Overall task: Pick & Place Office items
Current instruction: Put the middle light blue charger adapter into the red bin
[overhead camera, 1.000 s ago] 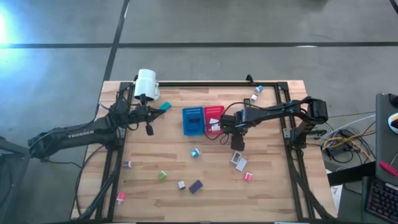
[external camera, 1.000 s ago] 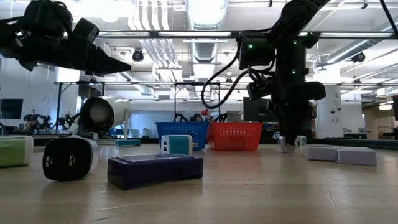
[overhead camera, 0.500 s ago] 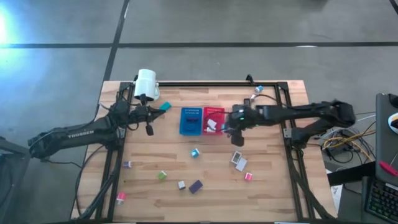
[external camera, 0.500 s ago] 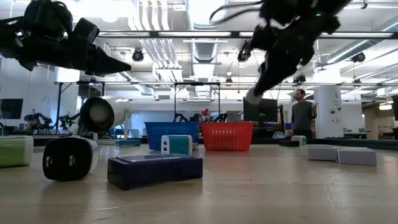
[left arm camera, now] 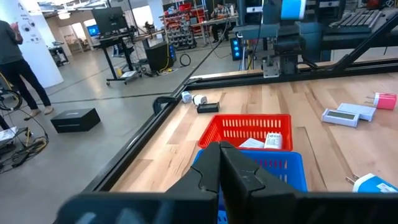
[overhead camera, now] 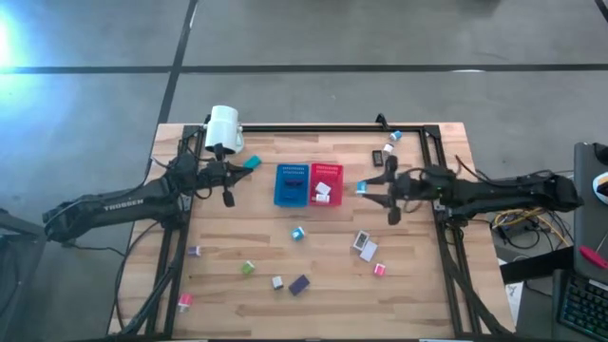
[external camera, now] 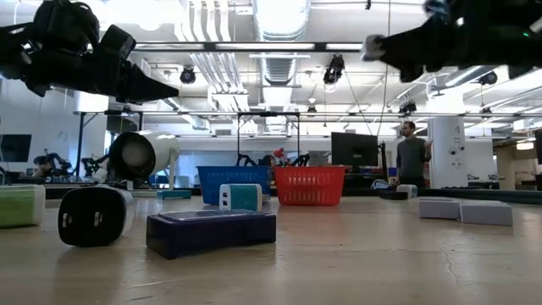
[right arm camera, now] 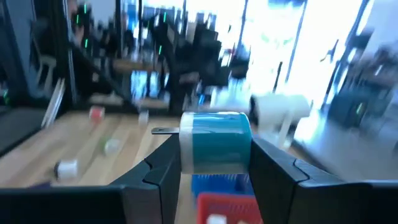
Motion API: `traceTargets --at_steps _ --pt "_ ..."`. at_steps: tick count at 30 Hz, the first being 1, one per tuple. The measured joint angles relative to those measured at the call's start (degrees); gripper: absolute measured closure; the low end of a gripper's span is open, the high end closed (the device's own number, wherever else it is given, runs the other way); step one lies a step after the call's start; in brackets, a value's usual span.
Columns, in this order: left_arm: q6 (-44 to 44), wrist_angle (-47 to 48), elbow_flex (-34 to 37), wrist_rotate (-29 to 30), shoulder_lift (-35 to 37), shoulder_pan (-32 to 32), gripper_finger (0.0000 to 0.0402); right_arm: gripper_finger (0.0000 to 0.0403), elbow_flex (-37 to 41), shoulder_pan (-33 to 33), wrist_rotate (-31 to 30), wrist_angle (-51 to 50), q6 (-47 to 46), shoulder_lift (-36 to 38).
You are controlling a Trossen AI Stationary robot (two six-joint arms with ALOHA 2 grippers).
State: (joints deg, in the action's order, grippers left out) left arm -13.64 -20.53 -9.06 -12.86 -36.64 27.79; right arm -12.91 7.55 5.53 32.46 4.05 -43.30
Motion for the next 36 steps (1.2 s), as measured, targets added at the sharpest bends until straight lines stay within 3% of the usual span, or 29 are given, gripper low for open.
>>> traceTargets --at_steps 5,8,14,26,36 --pt "-0.05 0.0 0.0 0.0 -0.01 -0.02 0.0394 0.0259 7.57 -0.02 -2.46 15.18 1.5 2.83" --pt "-0.06 0.0 0.0 0.0 -0.01 0.0 0.0392 0.0259 9.4 0.0 -2.57 17.93 1.95 3.76" --pt "-0.05 0.0 0.0 0.02 -0.01 0.0 0.0393 0.0259 10.42 0.0 -4.19 16.05 2.7 8.82" --pt "0.36 0.24 0.0 0.04 -0.01 0.0 0.0392 0.0259 11.55 0.0 -4.2 -0.48 3.63 25.13" --pt "0.36 0.24 0.04 0.17 -0.01 -0.02 0.0391 0.0259 11.83 -0.09 -4.18 -0.1 -0.12 25.53"
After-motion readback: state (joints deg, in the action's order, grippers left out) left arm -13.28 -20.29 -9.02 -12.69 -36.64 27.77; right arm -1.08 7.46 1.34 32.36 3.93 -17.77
